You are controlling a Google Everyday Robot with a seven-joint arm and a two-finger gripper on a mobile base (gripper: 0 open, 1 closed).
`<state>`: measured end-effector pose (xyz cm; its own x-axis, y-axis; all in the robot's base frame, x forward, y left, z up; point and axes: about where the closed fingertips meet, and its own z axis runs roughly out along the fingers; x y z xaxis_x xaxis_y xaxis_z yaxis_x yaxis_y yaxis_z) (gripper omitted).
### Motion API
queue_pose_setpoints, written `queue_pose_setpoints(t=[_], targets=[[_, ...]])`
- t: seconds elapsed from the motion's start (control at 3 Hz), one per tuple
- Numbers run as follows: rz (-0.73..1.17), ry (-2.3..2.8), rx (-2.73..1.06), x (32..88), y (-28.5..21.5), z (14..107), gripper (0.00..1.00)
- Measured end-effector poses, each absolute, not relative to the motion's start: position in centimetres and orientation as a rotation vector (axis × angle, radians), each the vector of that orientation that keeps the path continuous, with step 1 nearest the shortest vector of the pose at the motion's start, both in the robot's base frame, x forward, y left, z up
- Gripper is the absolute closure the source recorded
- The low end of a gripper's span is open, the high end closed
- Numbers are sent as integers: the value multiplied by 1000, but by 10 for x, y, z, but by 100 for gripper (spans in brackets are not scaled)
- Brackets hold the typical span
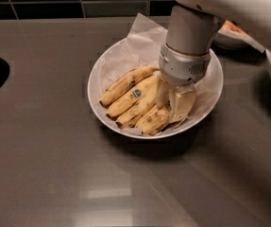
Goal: Pick banana from white bowl
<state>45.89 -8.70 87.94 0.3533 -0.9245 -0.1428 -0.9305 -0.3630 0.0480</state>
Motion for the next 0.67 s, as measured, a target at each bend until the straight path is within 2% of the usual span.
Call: queue_pose_setpoints(t=[0.33, 0.67], targets=[[225, 1749, -2550, 459, -87, 879, 91], [225, 1749, -2550, 459, -87, 879, 100]])
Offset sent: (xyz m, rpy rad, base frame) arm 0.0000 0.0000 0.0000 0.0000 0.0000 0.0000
